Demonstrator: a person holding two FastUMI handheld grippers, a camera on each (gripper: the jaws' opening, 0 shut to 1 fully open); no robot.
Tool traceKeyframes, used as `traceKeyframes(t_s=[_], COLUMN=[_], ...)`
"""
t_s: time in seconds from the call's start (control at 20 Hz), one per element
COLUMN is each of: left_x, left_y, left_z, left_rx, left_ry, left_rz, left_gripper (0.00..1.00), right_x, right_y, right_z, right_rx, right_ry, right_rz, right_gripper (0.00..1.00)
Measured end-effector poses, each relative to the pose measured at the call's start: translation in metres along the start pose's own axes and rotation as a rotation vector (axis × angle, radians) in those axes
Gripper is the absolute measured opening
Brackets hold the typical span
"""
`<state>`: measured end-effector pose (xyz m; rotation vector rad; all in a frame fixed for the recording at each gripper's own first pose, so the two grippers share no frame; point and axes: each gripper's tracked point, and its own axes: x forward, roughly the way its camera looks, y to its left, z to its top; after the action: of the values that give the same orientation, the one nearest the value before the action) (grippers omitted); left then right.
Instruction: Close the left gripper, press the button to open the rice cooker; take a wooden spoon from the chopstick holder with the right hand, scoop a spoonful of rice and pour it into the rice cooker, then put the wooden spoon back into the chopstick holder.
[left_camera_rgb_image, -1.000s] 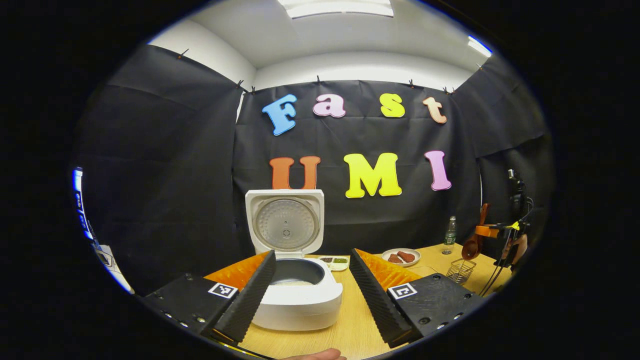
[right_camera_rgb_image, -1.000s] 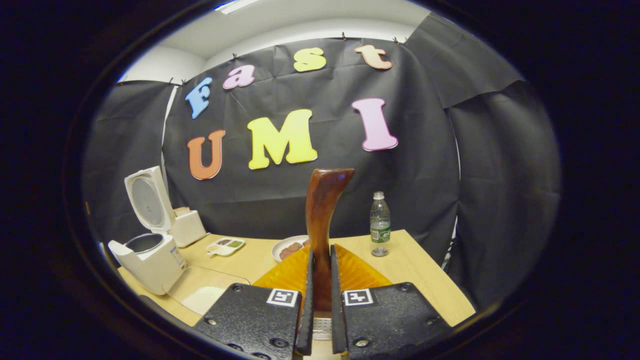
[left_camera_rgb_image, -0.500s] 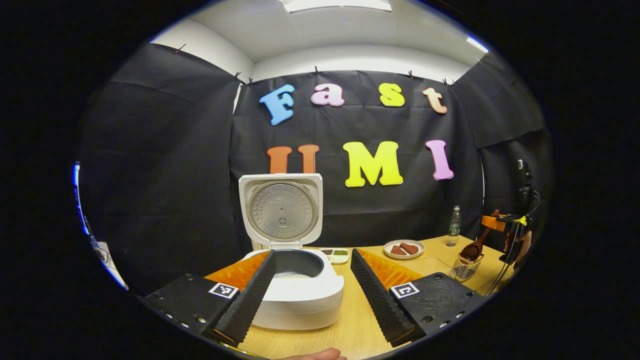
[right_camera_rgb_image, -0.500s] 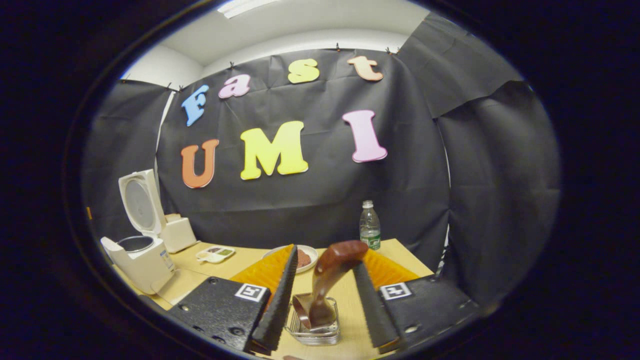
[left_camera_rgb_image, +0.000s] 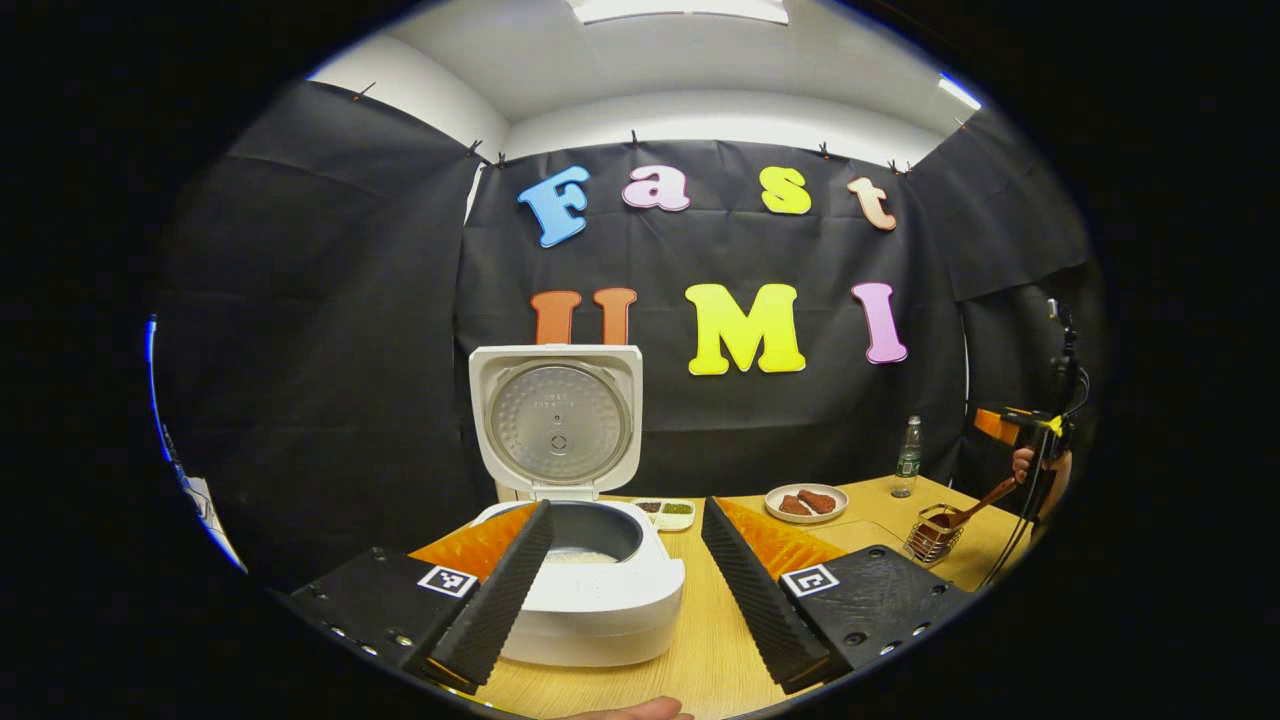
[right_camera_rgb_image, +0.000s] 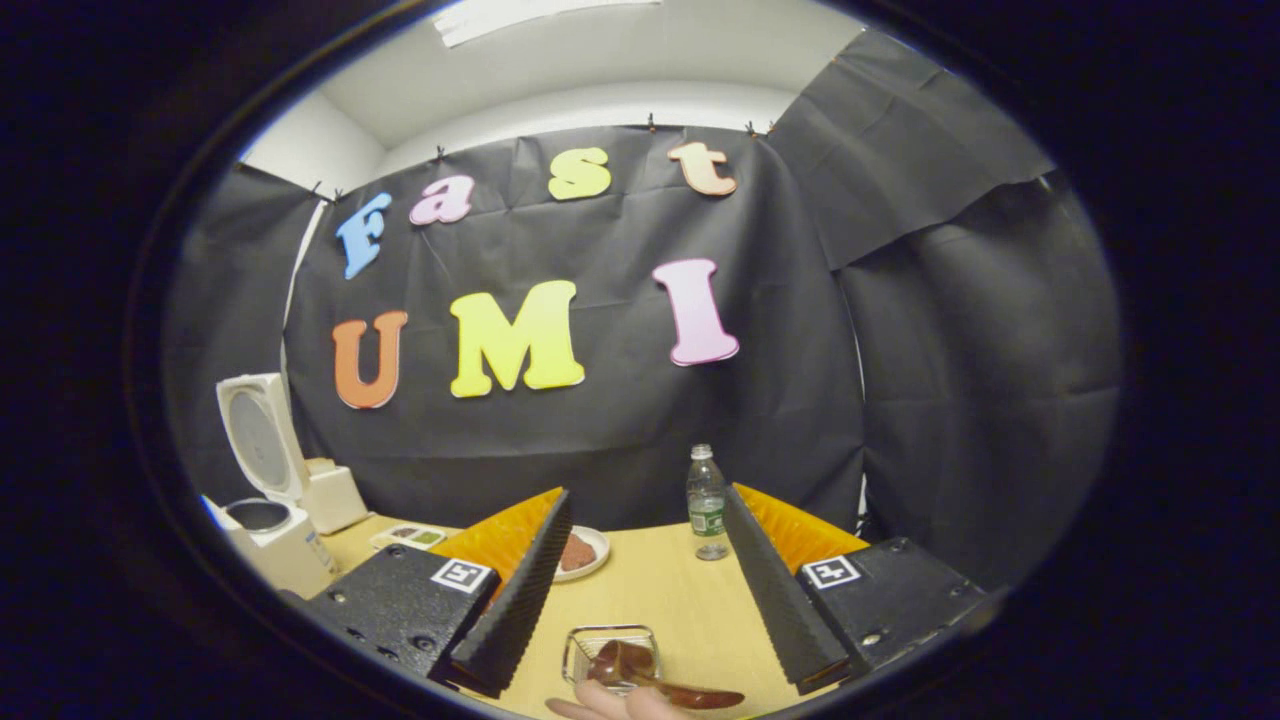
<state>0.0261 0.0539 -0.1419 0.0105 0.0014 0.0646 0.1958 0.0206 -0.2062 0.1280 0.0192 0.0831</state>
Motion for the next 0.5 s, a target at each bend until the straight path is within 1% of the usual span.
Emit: traceKeyframes(t_s=[0.15, 0.25, 0.3, 0.35, 0.4, 0.45, 0.5], left_x=[0.010, 0.019, 0.024, 0.031, 0.038, 0.045, 0.054], left_y=[0.001, 0.008, 0.012, 0.014, 0.014, 0.015, 0.019], left_z=[0.010, 0.021, 0.029, 0.037, 0.042, 0.044, 0.048], left_rx=[-0.017, -0.013, -0.008, -0.006, -0.003, 0.003, 0.010], left_ry=[-0.003, -0.013, -0.024, -0.043, -0.052, -0.046, -0.044], left_rz=[-0.011, -0.004, 0.002, -0.003, -0.019, -0.030, -0.034], left_gripper=[0.95, 0.95, 0.95, 0.95, 0.95, 0.95, 0.95], right_x=[-0.016, -0.028, -0.036, -0.044, -0.052, -0.057, -0.062], right_y=[-0.007, -0.005, 0.002, 0.009, 0.014, 0.015, 0.014], right_z=[0.010, 0.009, 0.011, 0.015, 0.017, 0.020, 0.020], right_rx=[0.056, 0.050, 0.038, 0.026, 0.022, 0.014, 0.000], right_ry=[0.009, 0.046, 0.054, 0.058, 0.058, 0.062, 0.066], right_rz=[-0.026, -0.033, 0.001, 0.052, 0.080, 0.087, 0.080], right_gripper=[0.98, 1.00, 1.00, 0.99, 0.98, 0.94, 0.98])
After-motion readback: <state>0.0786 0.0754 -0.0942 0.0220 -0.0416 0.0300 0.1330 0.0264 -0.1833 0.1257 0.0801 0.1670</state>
